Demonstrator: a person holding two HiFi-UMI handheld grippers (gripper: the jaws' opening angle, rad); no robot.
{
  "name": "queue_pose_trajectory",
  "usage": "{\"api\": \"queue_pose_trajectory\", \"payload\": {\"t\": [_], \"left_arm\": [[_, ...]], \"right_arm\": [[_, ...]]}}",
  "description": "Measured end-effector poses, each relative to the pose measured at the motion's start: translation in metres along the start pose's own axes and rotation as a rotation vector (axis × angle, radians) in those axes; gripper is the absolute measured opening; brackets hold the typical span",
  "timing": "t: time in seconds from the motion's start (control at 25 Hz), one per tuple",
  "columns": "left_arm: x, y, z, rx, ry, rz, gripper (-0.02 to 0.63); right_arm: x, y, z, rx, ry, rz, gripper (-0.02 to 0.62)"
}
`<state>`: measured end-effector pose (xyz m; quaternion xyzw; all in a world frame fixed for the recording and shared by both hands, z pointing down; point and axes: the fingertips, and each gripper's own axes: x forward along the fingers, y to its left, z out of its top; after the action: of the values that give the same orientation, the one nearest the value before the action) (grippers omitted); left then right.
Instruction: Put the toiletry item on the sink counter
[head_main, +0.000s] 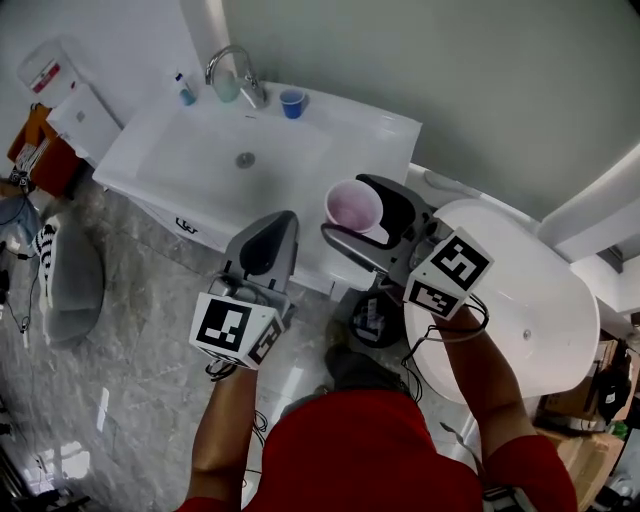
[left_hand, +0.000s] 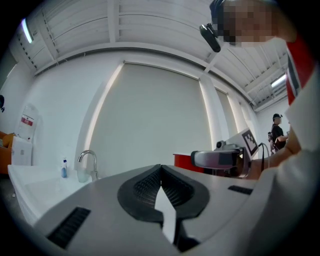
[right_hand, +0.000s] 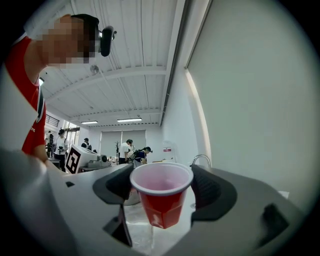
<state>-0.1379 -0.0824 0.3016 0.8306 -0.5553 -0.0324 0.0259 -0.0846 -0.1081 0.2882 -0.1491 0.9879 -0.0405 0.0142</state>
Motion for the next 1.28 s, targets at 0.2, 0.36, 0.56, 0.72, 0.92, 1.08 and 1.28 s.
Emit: {"api": "queue_pose_trajectory", "payload": {"t": [0.2,0.36,0.56,0.72,0.92,1.08,1.28], "left_arm": [[0.050,0.025,-0.007,0.007,0.009,0.008,0.017],[0.089,0.042,-0.012,0.014,0.009,0.010,0.017],[0.128,0.059,-0.019,0.024,0.011,0.010,0.017],[0.151,0.072,-0.030,0.031,0.035,0.007,0.017],[0.174,0.092,-0.043,0.019,0.055,-0.002,0.017],[0.192,0.111,-0.058,0.010,0.071,-0.012,0.017],[0.220,0.133,-0.074,0.011,0.088,-0.030,0.017]], "right_arm": [[0.022,-0.056,-0.003,-0.005,0.013,-0.003,0.347],[0.040,-0.097,-0.005,-0.007,0.018,-0.005,0.347],[0.056,-0.138,-0.009,-0.017,0.038,-0.023,0.347],[0.070,-0.165,-0.018,-0.029,0.060,-0.055,0.347],[0.088,-0.202,-0.032,-0.016,0.070,-0.119,0.347],[0.104,-0.226,-0.045,-0.007,0.079,-0.162,0.347],[0.122,-0.254,-0.060,-0.011,0.086,-0.211,0.347]]}}
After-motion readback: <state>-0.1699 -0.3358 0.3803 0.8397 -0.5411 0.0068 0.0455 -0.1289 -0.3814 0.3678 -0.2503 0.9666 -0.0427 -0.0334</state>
